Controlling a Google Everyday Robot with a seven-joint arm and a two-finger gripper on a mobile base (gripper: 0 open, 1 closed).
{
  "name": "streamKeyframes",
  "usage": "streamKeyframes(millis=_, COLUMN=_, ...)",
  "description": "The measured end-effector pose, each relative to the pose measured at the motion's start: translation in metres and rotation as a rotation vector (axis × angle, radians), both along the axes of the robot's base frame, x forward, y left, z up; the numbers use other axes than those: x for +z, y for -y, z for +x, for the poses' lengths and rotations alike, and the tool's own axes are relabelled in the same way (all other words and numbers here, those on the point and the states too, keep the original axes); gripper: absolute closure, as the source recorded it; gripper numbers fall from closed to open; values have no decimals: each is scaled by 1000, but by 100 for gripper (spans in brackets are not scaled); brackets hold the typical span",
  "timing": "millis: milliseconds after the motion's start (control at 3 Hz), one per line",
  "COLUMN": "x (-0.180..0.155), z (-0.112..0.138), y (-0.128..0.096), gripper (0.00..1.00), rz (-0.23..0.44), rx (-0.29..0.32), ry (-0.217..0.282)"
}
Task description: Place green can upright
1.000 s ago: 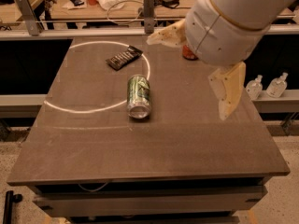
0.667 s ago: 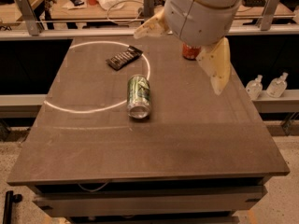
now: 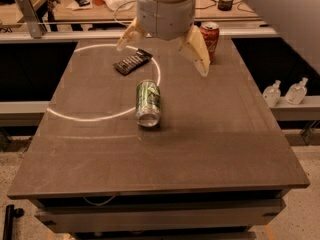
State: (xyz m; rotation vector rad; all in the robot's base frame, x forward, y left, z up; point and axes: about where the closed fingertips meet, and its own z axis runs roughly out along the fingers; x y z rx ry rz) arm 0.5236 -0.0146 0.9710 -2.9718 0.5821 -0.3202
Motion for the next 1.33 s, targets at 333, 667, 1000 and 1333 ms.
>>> streamKeyframes(millis=333, x=-36, z=15, y=-15, gripper=0, rz=-39, rx=71, ry=-76)
streamKeyframes(millis=667, x=-70, z=17, y=-30, gripper=0, rz=-52, rx=142, ry=-122)
streamKeyframes(millis=1000, x=-69, z=22, y=-35, gripper=0, rz=-34, rx=145, ry=-100)
streamKeyframes(millis=1333, x=-80, z=23, y=-57, gripper=0, rz=23, rx=239, ry=-131)
